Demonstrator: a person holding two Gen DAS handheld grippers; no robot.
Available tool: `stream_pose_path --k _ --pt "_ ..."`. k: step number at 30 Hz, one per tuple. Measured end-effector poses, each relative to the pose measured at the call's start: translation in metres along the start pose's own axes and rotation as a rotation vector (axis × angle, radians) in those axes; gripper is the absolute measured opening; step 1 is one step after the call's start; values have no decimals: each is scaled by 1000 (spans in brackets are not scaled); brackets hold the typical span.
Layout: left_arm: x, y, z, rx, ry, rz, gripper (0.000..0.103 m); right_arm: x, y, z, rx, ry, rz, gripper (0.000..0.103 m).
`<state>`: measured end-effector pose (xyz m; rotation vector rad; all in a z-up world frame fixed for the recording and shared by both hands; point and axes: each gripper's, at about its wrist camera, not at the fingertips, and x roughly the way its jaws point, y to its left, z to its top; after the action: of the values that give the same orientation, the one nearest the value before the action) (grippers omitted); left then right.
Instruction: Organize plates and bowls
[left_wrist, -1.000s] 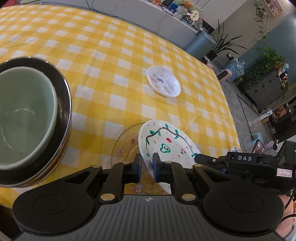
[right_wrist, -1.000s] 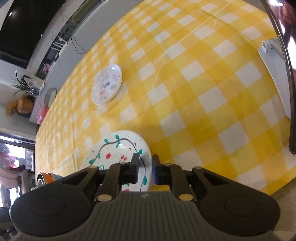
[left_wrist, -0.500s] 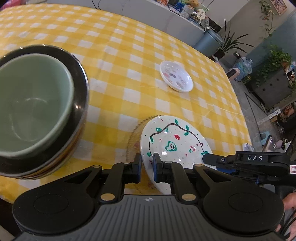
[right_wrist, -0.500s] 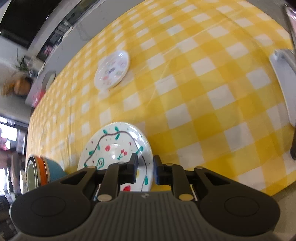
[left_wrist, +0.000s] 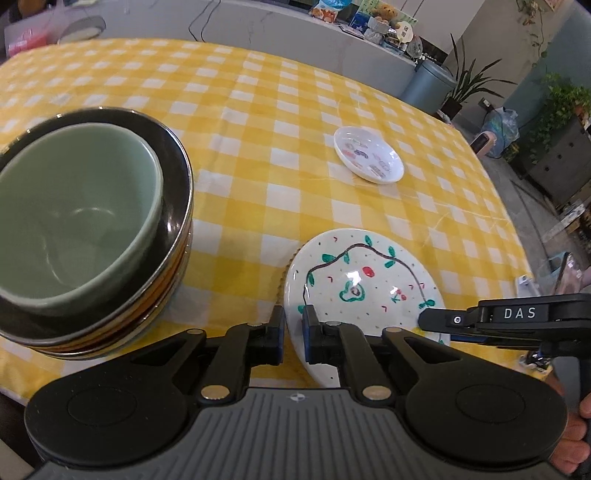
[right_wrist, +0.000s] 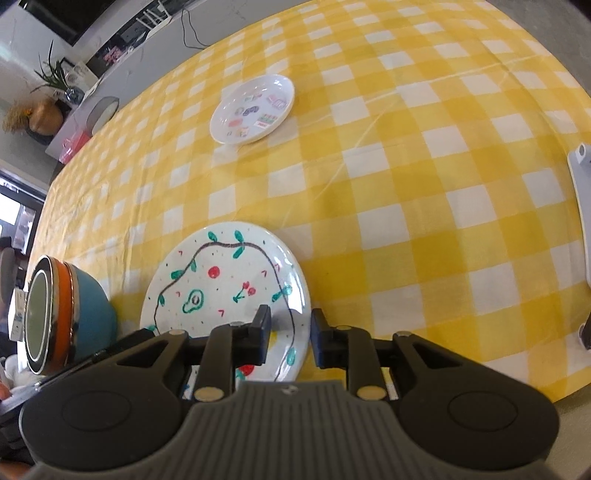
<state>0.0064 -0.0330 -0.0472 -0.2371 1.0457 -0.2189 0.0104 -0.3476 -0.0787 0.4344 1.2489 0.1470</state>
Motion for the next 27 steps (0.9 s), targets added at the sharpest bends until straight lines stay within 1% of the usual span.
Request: stream_pose_path --k 6,9,11,12,13,16,17,20,21,22,23,24,27 --pt "-4 -9 -4 71 -55 33 6 4 9 -1 -56 0 -36 22" --pt "-7 -13 -4 97 -90 57 9 4 8 -1 -54 0 -29 24" --pt "-8 -12 -4 97 -100 72 20 1 8 -1 -46 -14 -20 27" --pt "-8 -11 -4 95 -99 75 23 -1 7 -1 -38 -26 -13 28" --pt "-8 -10 -4 95 -94 80 29 -3 6 -1 -29 -35 -7 33" --pt "-6 -6 -5 70 -75 64 35 -4 4 -2 -8 -37 -16 35" --pt "-4 -4 -5 61 -64 56 36 -4 3 -2 -4 -34 -23 35" --pt "-1 -2 -5 48 -36 36 36 -2 2 -1 11 -21 -27 34" --pt "1 -1 -5 41 -23 27 36 -1 2 -1 13 -16 -25 32" --pt "2 0 -5 35 -10 18 34 0 2 -1 13 -10 -23 22" --pt "4 2 -5 24 0 3 23 2 2 -1 12 -3 -23 17" --pt "5 2 -6 21 8 -5 21 2 3 -2 10 -3 -21 17" --pt "5 2 -6 21 8 -5 20 2 4 -2 8 -9 -23 17"
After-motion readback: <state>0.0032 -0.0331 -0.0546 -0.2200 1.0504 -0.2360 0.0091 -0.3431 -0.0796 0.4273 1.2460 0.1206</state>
